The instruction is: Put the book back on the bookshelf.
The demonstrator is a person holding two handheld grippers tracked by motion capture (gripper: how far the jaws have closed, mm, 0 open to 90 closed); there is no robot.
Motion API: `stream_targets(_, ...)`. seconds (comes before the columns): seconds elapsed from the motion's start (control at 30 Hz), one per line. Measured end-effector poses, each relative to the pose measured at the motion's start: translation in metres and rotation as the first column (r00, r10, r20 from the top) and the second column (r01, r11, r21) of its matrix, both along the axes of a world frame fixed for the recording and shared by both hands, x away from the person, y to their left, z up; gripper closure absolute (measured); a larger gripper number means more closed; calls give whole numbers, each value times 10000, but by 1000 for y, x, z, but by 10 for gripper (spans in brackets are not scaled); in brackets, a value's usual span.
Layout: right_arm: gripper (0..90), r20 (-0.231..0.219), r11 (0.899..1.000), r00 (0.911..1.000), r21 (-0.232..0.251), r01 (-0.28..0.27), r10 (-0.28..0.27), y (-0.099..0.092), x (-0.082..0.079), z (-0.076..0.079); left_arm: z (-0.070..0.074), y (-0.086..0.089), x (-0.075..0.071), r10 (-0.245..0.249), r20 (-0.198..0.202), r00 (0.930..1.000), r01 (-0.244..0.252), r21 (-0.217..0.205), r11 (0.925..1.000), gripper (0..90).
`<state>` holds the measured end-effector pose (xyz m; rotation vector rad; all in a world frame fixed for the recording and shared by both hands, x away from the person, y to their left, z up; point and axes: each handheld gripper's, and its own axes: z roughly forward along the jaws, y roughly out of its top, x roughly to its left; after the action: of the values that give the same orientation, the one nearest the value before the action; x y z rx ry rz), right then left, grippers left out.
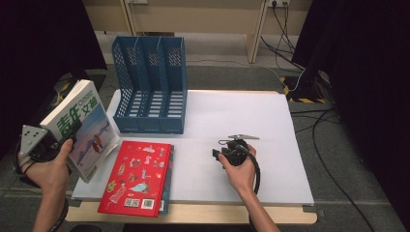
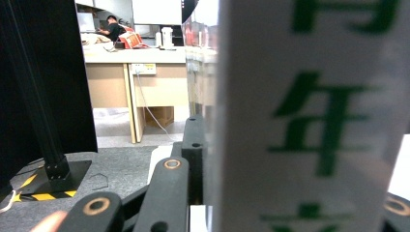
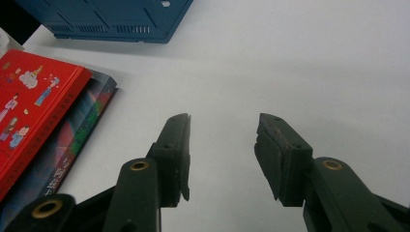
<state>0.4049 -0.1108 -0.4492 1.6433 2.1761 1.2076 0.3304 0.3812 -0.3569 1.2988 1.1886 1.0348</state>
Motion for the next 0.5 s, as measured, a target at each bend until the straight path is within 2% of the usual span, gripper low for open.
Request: stream_targets(0.5, 560, -41, 9998, 9999, -110, 144, -144, -5, -3, -8, 26, -8, 18, -228, 327, 9992, 227, 42, 9997, 737)
